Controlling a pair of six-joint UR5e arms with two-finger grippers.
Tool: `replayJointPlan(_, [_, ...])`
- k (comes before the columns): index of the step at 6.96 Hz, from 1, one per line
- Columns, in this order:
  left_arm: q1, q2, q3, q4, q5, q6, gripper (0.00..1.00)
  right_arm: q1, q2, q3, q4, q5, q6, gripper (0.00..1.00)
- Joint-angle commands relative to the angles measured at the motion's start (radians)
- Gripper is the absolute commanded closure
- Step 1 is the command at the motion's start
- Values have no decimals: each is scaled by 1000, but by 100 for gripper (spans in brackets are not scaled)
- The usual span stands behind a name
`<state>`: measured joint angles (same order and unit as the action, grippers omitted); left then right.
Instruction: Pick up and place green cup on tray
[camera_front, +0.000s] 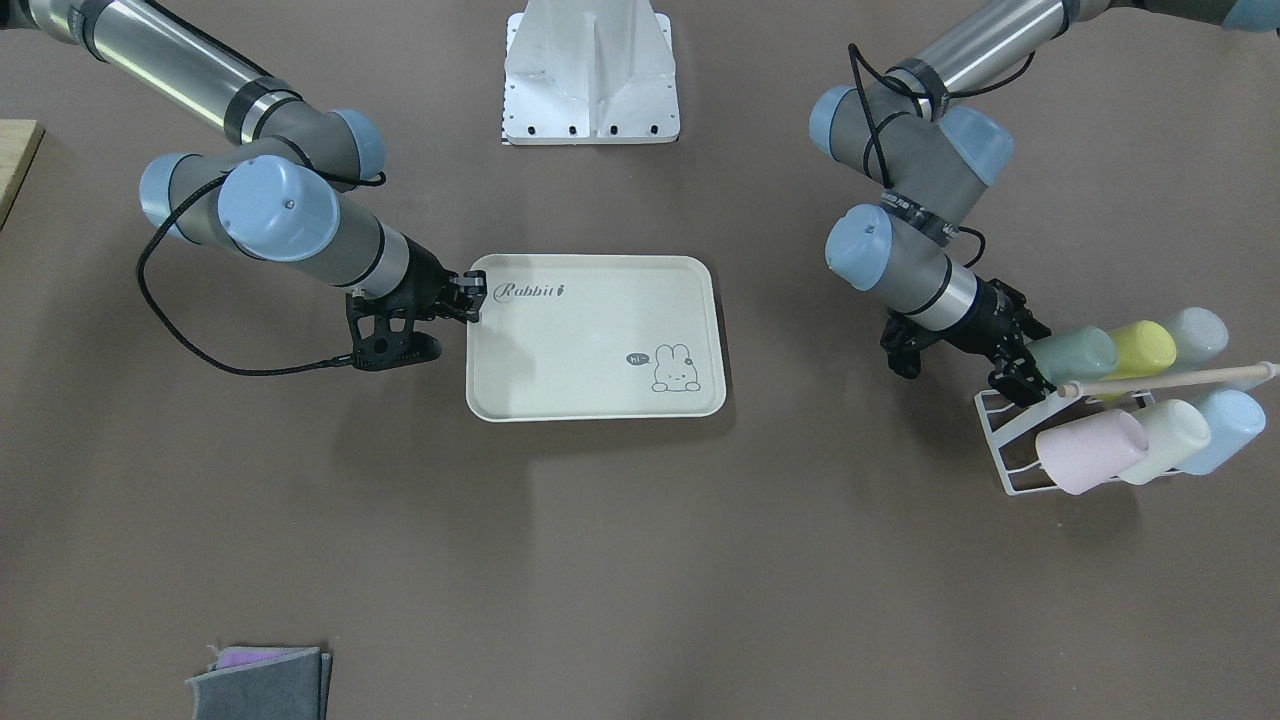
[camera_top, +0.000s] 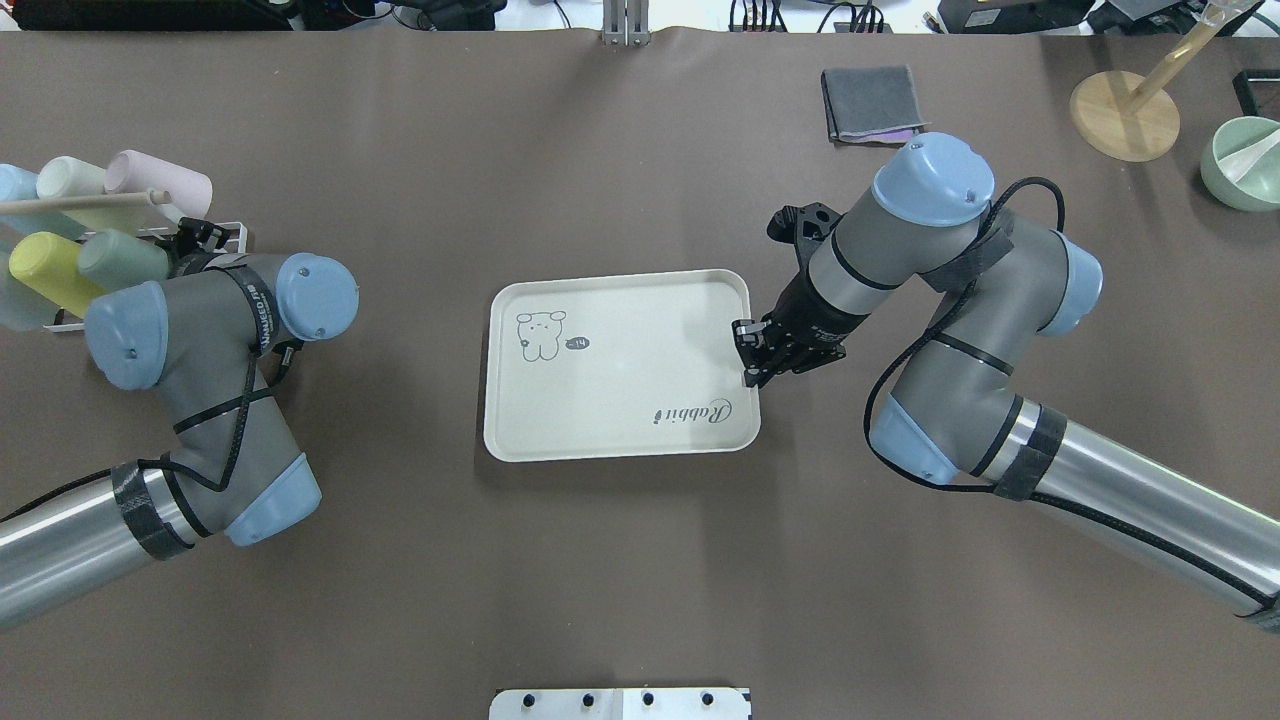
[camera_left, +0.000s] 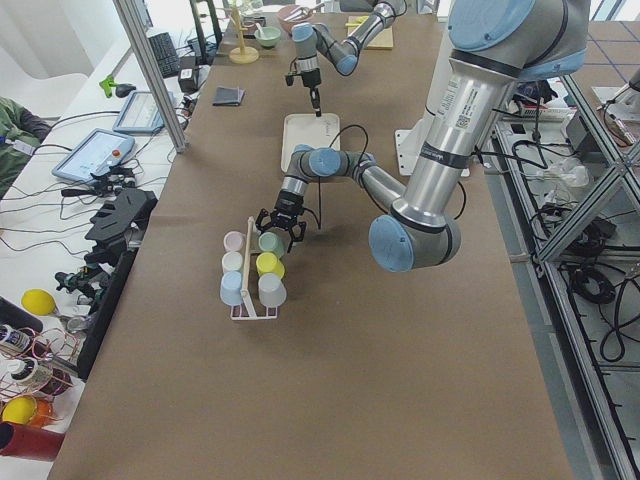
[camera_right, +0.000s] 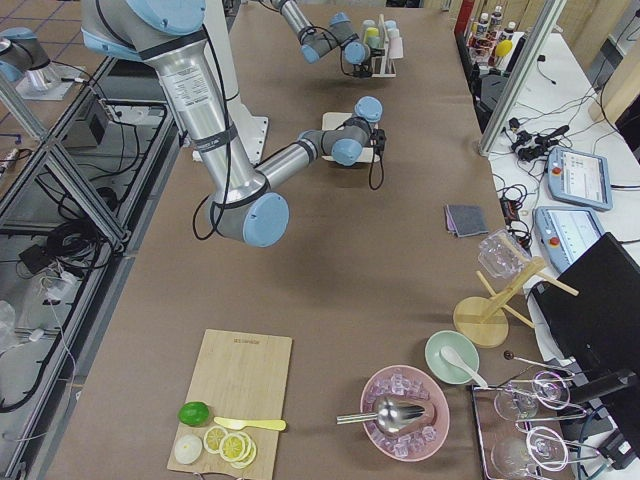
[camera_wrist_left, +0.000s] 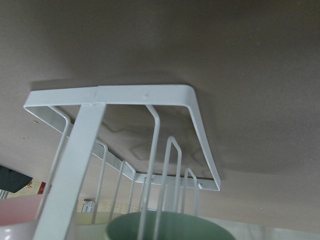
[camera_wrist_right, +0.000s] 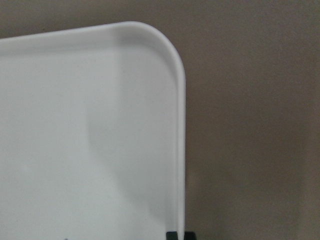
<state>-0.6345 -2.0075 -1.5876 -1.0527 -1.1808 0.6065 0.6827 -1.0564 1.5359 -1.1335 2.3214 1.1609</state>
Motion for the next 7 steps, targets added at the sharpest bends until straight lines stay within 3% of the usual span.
replayJointPlan(1, [2, 1, 15, -10, 0, -1, 3, -40, 1, -34, 105, -57, 84, 100])
replayJointPlan(3, [2, 1, 15, -10, 0, -1, 8, -58, 3, -31, 107, -69, 107, 100])
replayJointPlan(4, [2, 0, 14, -10, 0, -4, 28, -60, 1, -31, 113, -68, 109, 100])
replayJointPlan(5, [2, 0, 9, -9, 0, -4, 45, -61, 0, -34, 112, -65, 115, 73])
replayJointPlan(6, [2, 0, 8, -9, 1, -5, 53, -58, -19, -31, 112, -53, 120, 52])
replayJointPlan(7, [2, -2, 2, -7, 12, -8, 58, -19, -46, -25, 110, 23, 109, 39])
